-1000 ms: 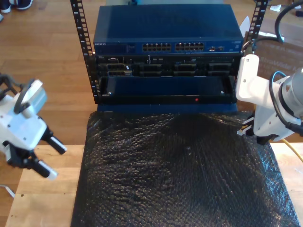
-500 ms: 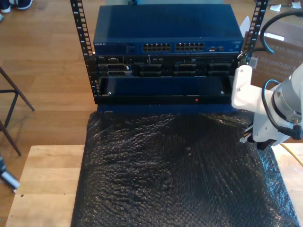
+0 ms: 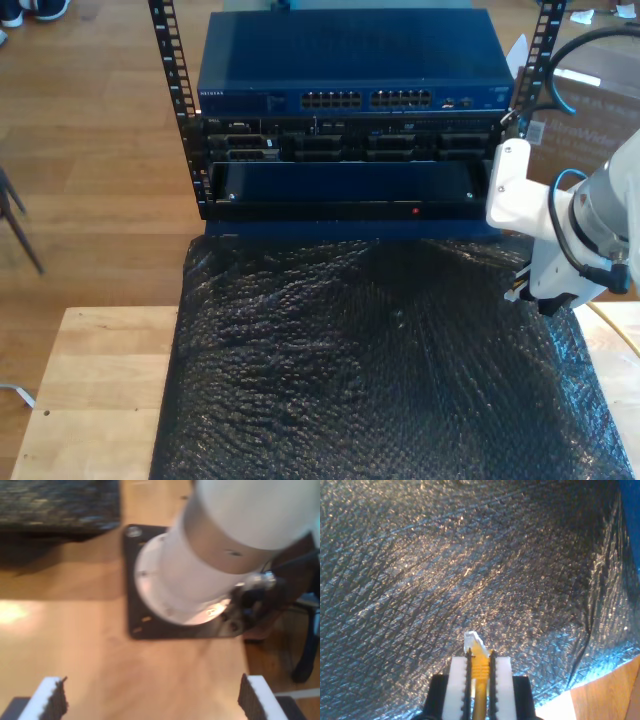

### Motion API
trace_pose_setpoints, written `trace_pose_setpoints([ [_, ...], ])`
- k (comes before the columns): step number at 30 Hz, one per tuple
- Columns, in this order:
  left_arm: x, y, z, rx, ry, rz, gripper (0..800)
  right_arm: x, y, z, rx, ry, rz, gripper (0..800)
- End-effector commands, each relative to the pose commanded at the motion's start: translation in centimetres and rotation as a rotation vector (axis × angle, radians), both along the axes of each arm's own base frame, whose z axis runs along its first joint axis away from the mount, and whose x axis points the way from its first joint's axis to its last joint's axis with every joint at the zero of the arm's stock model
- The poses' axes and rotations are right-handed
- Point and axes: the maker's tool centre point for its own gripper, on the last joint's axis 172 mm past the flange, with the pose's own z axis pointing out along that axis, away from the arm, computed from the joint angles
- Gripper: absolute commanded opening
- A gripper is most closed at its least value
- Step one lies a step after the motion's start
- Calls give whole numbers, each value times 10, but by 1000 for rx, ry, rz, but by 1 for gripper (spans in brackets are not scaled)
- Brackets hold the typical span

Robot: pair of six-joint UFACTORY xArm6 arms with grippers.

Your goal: Grab the cable and plug it in

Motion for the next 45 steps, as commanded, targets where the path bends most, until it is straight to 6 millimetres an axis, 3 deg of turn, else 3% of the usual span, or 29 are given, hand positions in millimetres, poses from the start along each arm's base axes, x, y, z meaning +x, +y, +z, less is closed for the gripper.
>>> trace_pose_setpoints([
  [7, -31, -10, -30, -13, 1, -49, 800, -1, 0, -2, -1, 5, -1, 0],
  [12, -42, -11, -36, -28, -62, -35, 800, -1, -1, -3, -4, 6, 1, 0],
  [22, -49, -28, -53, 14, -156, -115, 800, -2, -2, -4, -6, 10, 1, 0],
  [36, -58, -21, -93, 88, -277, -144, 800, -2, -1, -4, -5, 9, -2, 0],
  [45, -58, -15, -132, 196, -314, -145, 800, 23, 2, 15, -25, -113, 16, 0],
])
